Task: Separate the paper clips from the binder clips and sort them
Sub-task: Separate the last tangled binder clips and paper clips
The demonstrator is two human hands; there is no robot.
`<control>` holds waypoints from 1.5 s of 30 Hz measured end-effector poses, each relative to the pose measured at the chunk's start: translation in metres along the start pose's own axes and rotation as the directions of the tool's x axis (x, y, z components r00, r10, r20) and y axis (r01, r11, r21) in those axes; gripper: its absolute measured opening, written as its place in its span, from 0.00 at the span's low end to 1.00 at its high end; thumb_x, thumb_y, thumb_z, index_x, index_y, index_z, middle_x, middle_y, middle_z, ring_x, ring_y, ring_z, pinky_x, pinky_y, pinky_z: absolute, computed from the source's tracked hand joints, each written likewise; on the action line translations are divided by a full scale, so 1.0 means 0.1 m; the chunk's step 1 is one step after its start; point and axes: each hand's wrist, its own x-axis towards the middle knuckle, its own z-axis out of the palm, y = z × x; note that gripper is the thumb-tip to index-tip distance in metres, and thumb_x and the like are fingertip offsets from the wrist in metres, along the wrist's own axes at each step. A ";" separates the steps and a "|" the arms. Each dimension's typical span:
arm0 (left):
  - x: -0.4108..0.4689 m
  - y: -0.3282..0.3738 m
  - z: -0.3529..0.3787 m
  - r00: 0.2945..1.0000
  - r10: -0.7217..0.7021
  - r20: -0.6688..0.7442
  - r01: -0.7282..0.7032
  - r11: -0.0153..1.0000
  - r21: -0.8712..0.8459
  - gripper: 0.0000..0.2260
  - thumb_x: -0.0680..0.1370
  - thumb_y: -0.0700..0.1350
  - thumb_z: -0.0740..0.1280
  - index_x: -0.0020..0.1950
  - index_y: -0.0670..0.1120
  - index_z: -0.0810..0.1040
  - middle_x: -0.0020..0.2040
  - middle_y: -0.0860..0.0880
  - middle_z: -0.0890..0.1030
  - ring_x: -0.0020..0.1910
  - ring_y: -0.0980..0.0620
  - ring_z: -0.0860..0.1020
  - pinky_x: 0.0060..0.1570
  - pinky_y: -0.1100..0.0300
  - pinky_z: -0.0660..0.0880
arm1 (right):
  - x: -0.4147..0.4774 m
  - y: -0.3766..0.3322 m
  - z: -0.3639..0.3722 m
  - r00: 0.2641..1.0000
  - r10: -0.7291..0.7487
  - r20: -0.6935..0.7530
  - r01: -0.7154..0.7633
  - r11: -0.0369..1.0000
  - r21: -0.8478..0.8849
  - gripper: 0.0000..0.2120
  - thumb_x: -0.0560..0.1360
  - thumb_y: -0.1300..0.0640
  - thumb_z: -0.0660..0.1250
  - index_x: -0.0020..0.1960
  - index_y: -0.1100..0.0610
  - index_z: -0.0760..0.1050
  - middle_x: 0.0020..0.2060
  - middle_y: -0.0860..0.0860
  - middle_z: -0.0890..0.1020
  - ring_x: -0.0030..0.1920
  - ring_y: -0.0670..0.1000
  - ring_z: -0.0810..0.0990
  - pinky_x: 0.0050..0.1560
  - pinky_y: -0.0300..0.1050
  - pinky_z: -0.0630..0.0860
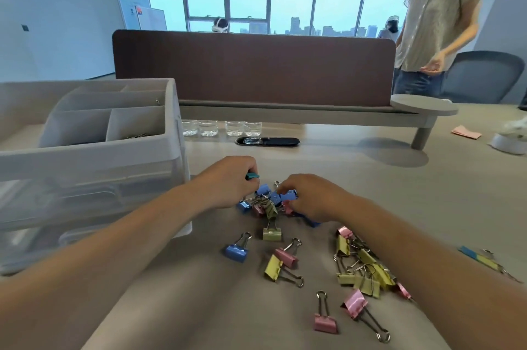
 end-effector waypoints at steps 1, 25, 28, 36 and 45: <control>-0.01 0.00 0.01 1.000 -0.001 0.006 0.001 1.000 -0.010 0.03 0.78 0.46 0.64 0.45 0.50 0.74 0.42 0.51 0.78 0.37 0.52 0.76 0.37 0.56 0.73 | 0.01 -0.01 0.01 1.000 0.004 0.018 -0.004 1.000 -0.014 0.20 0.80 0.59 0.63 0.71 0.48 0.72 0.68 0.49 0.73 0.65 0.52 0.72 0.63 0.45 0.68; -0.03 1.06 0.60 0.953 0.248 0.175 -0.247 0.969 -0.028 0.08 0.83 0.45 0.58 0.58 0.49 0.75 0.53 0.52 0.77 0.44 0.57 0.73 0.38 0.65 0.68 | -1.15 0.96 -0.41 0.952 0.301 -0.057 -0.304 0.952 -0.039 0.11 0.80 0.58 0.63 0.60 0.52 0.80 0.57 0.47 0.81 0.51 0.46 0.75 0.52 0.38 0.69; -0.01 1.27 0.72 0.934 0.281 0.218 -0.279 0.959 -0.041 0.07 0.82 0.47 0.60 0.57 0.50 0.76 0.55 0.51 0.78 0.49 0.53 0.76 0.47 0.58 0.74 | -1.39 1.16 -0.46 0.918 0.396 -0.038 -0.397 0.916 -0.053 0.12 0.79 0.57 0.65 0.61 0.51 0.79 0.57 0.47 0.80 0.53 0.47 0.76 0.54 0.39 0.70; 0.11 1.56 0.96 0.927 0.274 0.257 -0.315 0.939 0.137 0.08 0.82 0.45 0.60 0.58 0.48 0.76 0.56 0.49 0.78 0.52 0.50 0.75 0.53 0.54 0.74 | -1.81 1.58 -0.51 0.778 0.628 0.035 -0.617 0.773 -0.144 0.16 0.79 0.54 0.65 0.67 0.49 0.74 0.62 0.49 0.77 0.58 0.52 0.76 0.52 0.42 0.72; 0.13 1.64 1.06 0.918 0.270 0.289 -0.311 0.944 0.106 0.10 0.82 0.45 0.59 0.62 0.50 0.76 0.57 0.49 0.77 0.50 0.51 0.75 0.48 0.57 0.73 | -1.85 1.64 -0.38 0.773 0.630 0.079 -0.599 0.765 -0.239 0.18 0.77 0.62 0.64 0.66 0.54 0.75 0.61 0.51 0.79 0.56 0.53 0.80 0.56 0.46 0.79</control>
